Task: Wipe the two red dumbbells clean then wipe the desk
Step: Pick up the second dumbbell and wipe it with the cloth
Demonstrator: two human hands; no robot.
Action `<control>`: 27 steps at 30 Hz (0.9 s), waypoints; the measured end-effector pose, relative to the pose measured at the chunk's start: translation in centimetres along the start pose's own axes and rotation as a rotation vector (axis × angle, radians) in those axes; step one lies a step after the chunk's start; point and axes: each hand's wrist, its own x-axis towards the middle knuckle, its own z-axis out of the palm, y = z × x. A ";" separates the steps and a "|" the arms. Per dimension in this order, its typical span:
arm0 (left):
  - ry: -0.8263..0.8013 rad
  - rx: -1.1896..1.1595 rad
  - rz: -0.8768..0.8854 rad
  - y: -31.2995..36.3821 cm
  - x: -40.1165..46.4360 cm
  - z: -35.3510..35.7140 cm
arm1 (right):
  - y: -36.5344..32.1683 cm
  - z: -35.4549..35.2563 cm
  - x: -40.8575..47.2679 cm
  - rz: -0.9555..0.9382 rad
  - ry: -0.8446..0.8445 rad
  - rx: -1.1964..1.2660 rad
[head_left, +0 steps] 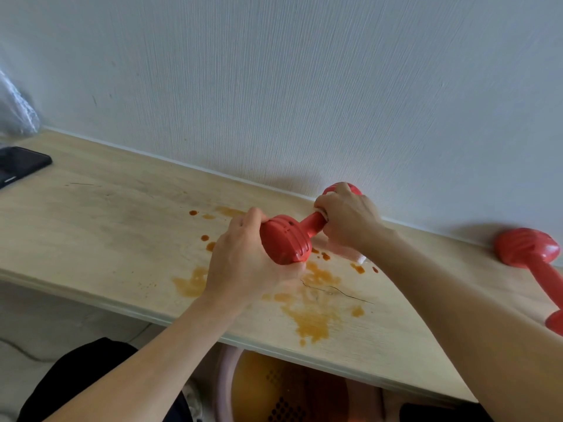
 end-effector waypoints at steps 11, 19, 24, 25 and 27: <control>-0.042 -0.109 -0.145 -0.2 0.7 -0.3 | -0.9 -1.9 -0.9 -0.174 -0.105 0.362; -0.080 -0.119 -0.152 0.0 0.6 -0.6 | 0.7 -0.5 0.5 -0.073 0.000 0.110; -0.144 -0.168 -0.189 -0.4 -0.1 -1.4 | -1.2 -3.2 -2.3 -0.320 -0.122 0.169; -0.165 -0.177 -0.190 -0.5 -0.3 -1.6 | -1.5 -3.6 -2.8 -0.339 -0.156 0.196; -0.200 -0.207 -0.198 -0.5 -0.7 -1.8 | -1.5 -3.5 -3.2 -0.333 -0.169 0.209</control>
